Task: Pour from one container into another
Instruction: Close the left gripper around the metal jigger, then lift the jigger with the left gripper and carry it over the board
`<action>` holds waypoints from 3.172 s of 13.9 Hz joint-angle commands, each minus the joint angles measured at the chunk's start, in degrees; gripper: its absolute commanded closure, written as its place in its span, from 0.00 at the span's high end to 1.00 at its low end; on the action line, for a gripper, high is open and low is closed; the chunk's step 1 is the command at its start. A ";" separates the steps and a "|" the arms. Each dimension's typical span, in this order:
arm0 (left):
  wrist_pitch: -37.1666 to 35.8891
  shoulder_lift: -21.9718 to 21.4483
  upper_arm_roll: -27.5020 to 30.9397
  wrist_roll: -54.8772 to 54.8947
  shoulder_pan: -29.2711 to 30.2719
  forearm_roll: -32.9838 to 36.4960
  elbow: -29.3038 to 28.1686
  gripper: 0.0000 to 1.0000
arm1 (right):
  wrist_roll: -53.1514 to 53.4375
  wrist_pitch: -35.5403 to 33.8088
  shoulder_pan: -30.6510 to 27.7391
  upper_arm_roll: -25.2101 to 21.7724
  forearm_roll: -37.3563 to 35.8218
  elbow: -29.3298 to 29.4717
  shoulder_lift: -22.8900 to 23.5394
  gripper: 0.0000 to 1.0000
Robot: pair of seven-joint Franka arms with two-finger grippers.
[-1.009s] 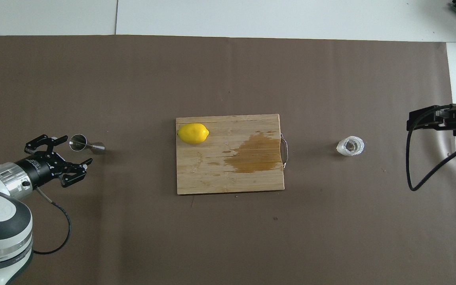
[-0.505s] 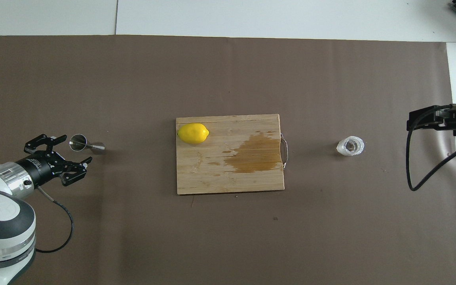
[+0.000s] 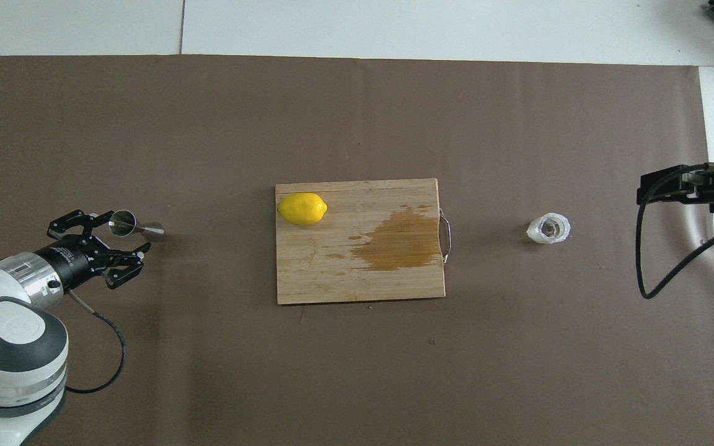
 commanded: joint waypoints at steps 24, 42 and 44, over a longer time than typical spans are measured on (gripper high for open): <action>1.43 1.86 0.59 -0.83 -0.45 -1.21 2.50 0.73 | -0.33 -0.53 -0.78 0.25 1.25 -0.52 -0.65 1.00; -4.37 -0.24 -0.19 -4.42 -1.59 -1.03 8.12 0.00 | -0.33 -0.53 -0.78 0.25 1.25 -0.52 -0.74 1.00; -7.53 -2.26 -1.51 -8.98 -2.82 -0.68 10.22 0.00 | -0.33 -0.53 -0.78 0.25 1.25 -0.52 -0.65 1.00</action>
